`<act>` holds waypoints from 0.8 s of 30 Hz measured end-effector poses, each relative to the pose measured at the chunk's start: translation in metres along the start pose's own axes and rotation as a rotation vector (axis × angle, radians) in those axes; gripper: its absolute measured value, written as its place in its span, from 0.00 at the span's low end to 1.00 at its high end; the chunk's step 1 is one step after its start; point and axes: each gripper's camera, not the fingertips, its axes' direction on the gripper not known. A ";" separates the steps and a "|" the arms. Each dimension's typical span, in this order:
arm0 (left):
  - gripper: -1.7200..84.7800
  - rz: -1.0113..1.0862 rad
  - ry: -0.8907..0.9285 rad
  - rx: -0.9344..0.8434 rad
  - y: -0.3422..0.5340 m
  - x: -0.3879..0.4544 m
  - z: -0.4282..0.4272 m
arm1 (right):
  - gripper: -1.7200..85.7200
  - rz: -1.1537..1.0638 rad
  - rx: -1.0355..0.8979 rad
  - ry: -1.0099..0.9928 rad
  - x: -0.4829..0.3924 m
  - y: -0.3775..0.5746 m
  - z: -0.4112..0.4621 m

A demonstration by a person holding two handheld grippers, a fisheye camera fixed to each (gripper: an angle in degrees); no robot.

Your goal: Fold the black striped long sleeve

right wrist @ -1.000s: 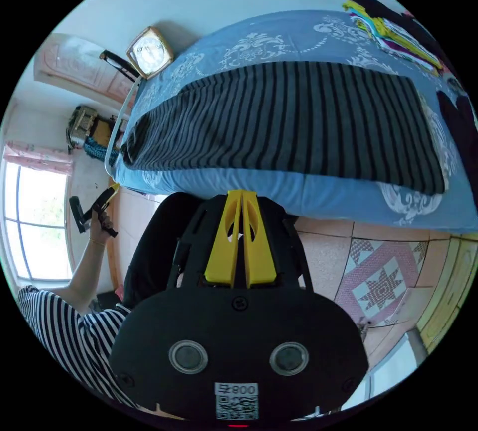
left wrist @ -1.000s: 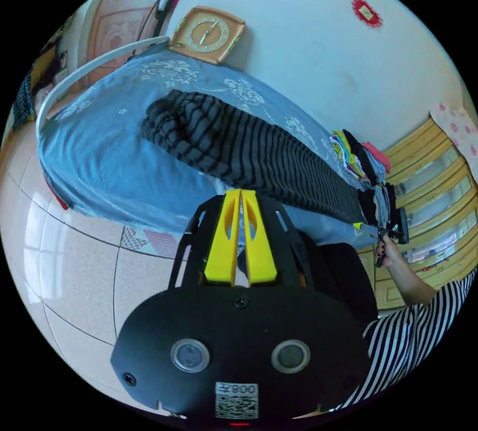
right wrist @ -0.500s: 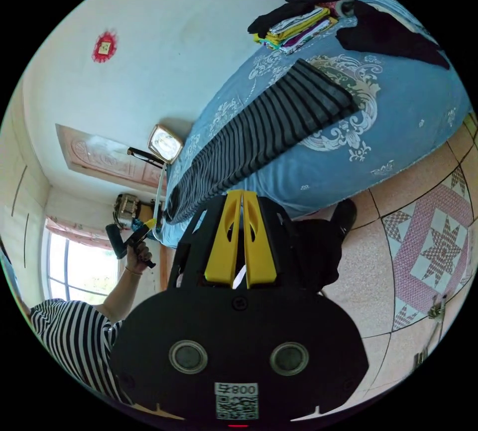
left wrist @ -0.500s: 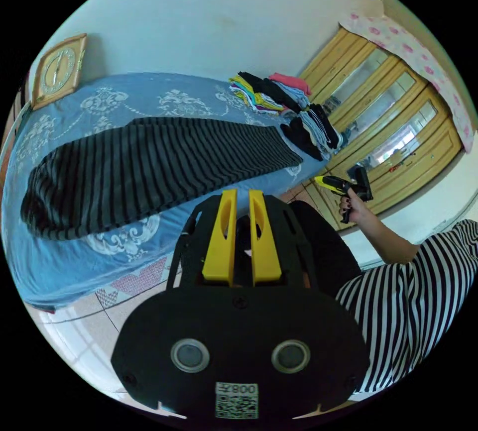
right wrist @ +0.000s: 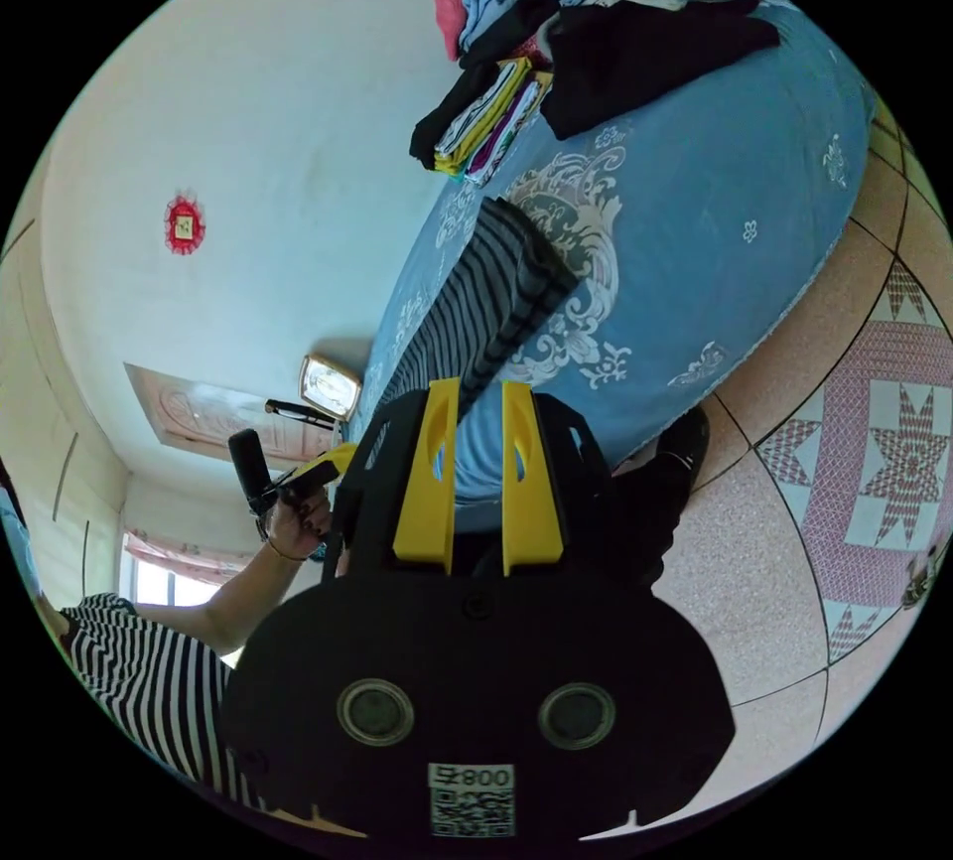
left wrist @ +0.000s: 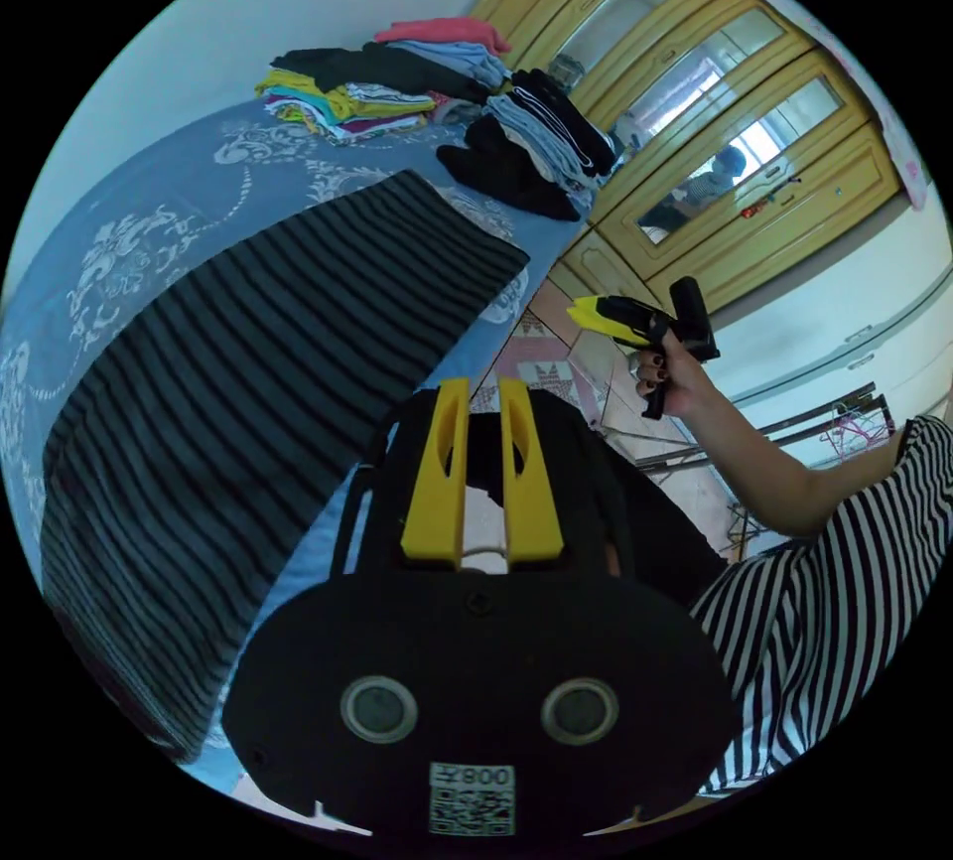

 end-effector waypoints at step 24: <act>0.13 0.228 -0.217 -0.282 -0.327 -0.221 0.307 | 0.12 0.030 0.155 0.108 0.058 0.013 0.065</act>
